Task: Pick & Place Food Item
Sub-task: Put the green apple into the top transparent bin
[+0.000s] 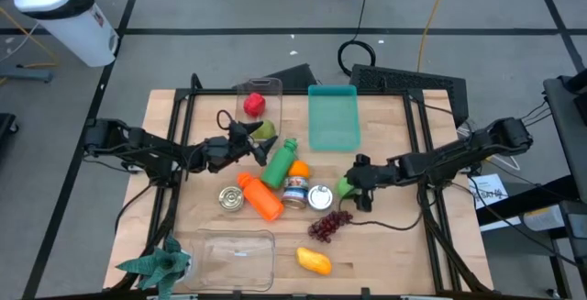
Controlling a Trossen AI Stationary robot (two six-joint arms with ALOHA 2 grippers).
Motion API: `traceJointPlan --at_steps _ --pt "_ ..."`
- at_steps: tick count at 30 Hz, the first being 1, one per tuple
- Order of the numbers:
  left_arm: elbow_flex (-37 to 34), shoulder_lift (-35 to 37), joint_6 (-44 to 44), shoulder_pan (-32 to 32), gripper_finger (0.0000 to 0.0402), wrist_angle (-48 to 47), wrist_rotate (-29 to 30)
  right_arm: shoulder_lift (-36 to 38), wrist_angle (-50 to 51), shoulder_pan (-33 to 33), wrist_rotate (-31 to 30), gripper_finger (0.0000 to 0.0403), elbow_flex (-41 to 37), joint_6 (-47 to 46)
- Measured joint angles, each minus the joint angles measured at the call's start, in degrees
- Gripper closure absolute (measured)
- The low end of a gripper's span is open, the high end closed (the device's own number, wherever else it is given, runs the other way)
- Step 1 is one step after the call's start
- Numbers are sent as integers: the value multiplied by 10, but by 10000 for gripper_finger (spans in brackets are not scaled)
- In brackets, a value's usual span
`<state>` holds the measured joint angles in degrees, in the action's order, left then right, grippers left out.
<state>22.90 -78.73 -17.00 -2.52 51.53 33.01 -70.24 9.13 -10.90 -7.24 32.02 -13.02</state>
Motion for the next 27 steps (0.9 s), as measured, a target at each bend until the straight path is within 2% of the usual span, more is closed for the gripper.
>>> traceJointPlan --at_steps 3,5,9,11,14,17,22,27 --pt "0 0 -24 0 9 -13 0 47 10 0 -2 105 -2 27" --pt "0 0 -26 0 9 -18 -7 83 -6 0 -31 105 -1 50" --pt "3 0 -26 0 9 -9 -55 128 -40 0 -114 103 0 95" --pt "16 0 -32 0 9 -9 -90 139 -81 1 -124 102 0 128" --pt "43 0 -41 1 9 -42 -148 139 -147 5 -119 107 1 183" --pt "81 0 -35 10 9 -90 -182 127 -210 12 -122 107 1 222" --pt "134 -17 9 39 9 -140 -186 105 -258 13 -119 107 1 245" --pt "171 -60 76 64 9 -142 -202 100 -282 5 -118 109 2 244"
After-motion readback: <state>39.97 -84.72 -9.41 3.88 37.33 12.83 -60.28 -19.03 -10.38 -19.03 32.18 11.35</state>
